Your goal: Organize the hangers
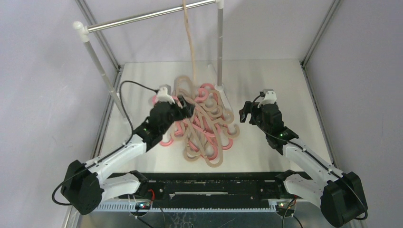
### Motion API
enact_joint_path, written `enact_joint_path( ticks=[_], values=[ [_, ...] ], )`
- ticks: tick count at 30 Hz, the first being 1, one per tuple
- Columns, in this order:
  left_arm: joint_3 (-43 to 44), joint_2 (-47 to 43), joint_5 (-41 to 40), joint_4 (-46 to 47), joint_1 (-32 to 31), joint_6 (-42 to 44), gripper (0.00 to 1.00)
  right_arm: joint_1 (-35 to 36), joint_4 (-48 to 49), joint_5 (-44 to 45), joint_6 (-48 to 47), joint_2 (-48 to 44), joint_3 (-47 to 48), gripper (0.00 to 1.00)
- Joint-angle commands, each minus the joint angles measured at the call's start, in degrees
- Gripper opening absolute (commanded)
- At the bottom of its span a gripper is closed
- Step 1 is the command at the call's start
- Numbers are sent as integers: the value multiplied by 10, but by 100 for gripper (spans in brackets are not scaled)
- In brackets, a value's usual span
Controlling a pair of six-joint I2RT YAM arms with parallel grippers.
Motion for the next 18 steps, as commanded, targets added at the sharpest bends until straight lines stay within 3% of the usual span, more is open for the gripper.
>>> enact_joint_path(
  ticks=[1,3,8,13,18],
  values=[
    [-63,-9,-85,-63,-36,-9,77,-2,29,-9,11,-3,-1,97],
    [-68,-4,-102,-71,-55,-22,73,-2,29,-8,11,-3,-2,97],
    [-25,38,-159,-101,-135,-22,73,-2,24,-4,13,0,-1,97],
    [-9,67,-161,-100,-179,-45,72,-1,-2,-40,31,4,3,85],
    [22,113,-172,-115,-228,-57,71,-1,-9,-15,28,-29,1,84]
  ],
)
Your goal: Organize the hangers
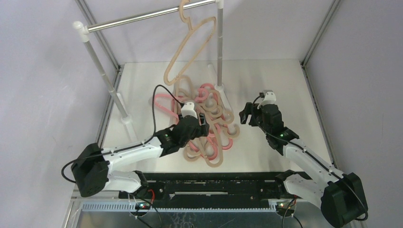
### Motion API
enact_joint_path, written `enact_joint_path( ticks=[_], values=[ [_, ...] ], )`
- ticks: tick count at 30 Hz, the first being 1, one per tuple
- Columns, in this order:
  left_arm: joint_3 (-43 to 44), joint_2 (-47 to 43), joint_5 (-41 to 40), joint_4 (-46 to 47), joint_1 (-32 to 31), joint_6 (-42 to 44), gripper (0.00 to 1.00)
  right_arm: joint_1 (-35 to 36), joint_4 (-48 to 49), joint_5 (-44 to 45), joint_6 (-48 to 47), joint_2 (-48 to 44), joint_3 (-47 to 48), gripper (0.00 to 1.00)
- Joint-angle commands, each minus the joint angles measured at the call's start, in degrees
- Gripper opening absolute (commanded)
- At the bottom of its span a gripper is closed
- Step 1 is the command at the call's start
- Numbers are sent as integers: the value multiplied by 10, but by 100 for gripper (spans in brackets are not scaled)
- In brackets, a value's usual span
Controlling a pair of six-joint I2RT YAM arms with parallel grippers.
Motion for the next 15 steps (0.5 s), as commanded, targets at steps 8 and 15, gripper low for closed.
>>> enact_joint_path(
  ticks=[8,15],
  values=[
    [94,139,-9,-16,-61,-39,66,-4,12,29,15,-62,-16,86],
    [132,219,-3,-35,-69,-58,63,-12,-1,24,21,-77,-17,87]
  ],
)
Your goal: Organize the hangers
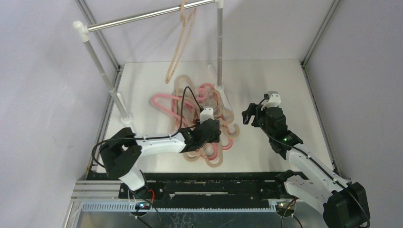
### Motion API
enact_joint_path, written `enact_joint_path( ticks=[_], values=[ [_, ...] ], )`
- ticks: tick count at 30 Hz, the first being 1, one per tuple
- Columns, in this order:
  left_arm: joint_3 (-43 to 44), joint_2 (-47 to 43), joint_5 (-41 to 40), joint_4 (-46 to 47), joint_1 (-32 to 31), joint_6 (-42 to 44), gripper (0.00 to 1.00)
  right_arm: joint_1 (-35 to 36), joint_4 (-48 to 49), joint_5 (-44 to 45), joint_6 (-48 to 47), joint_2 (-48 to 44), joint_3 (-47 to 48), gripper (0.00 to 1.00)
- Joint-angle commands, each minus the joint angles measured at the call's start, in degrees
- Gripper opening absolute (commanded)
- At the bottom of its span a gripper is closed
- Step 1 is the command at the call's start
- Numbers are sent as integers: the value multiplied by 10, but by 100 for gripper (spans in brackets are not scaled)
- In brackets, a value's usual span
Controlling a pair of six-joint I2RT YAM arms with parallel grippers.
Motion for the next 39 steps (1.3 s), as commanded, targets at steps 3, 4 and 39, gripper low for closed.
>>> enact_joint_path(
  ticks=[3,4,39],
  values=[
    [39,31,0,-10,-5,-21,63,-12,5,-1,22,-29,-4,87],
    [43,36,1,-11,-5,-21,63,-14,5,-4,23,-31,-6,87],
    [14,-4,0,-76,-24,-32,10,-30,6,-27,31,-61,-18,87]
  ],
)
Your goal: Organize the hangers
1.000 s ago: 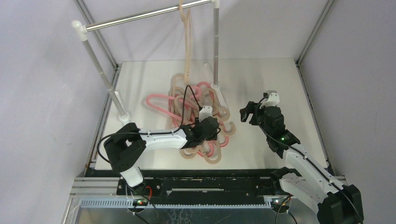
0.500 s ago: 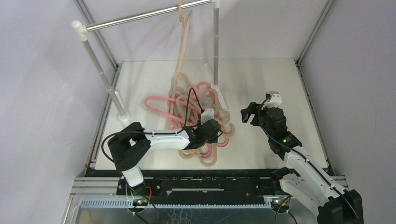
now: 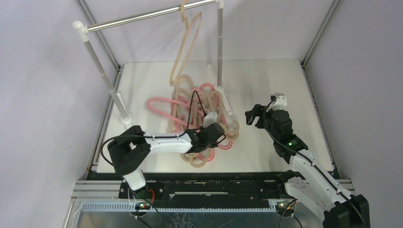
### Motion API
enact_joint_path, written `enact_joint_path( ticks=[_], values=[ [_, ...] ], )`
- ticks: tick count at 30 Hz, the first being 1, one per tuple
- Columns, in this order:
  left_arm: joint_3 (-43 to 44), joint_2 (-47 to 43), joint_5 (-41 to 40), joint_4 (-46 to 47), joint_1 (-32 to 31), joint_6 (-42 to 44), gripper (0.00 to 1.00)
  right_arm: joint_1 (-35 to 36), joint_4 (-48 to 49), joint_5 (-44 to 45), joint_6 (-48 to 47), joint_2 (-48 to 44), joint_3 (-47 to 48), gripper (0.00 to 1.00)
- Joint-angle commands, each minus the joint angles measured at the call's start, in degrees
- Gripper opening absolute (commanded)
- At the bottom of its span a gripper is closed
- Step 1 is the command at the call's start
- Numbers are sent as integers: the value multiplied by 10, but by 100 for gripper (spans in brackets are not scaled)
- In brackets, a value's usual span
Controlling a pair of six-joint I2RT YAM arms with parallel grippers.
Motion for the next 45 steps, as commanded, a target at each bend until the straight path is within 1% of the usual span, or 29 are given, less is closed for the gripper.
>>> enact_joint_path(
  ticks=[1,2,7,11,14,17,20,24,28,31,34,37,41,45],
  values=[
    [-18,-75,-14,-32,-6,-3,2,-5,23,-7,10,-2,-1,88],
    [-20,-86,-14,-41,-6,-2,0,-4,23,-6,10,-2,-1,88],
    [-42,-161,-27,-87,-11,-10,0,-4,22,-6,11,-2,-1,87],
    [-93,-248,-60,-86,-11,-27,0,-4,22,-7,10,-5,-1,87],
    [-114,-314,-81,-87,-8,-28,0,-4,23,-8,10,-4,-1,87],
    [-127,-362,-85,-96,10,-24,0,-4,23,-11,10,-3,-1,87],
    [-146,-406,-82,-96,46,-12,0,-4,26,-22,10,-6,-1,87],
    [-154,-457,-82,-101,107,28,0,-2,33,-35,10,-5,-1,87],
    [-150,-507,-64,-113,198,79,0,1,38,-40,10,9,-1,87],
    [-164,-559,-24,-102,267,110,0,1,39,-39,10,13,-1,87],
    [-176,-606,40,-89,342,125,0,2,39,-36,10,14,-1,87],
    [-172,-623,94,-85,402,128,0,3,41,-36,10,20,-1,86],
    [-142,-601,120,-64,423,128,0,5,45,-35,8,28,-1,87],
    [-83,-556,146,-34,428,125,0,6,45,-29,5,31,-1,86]
  ],
)
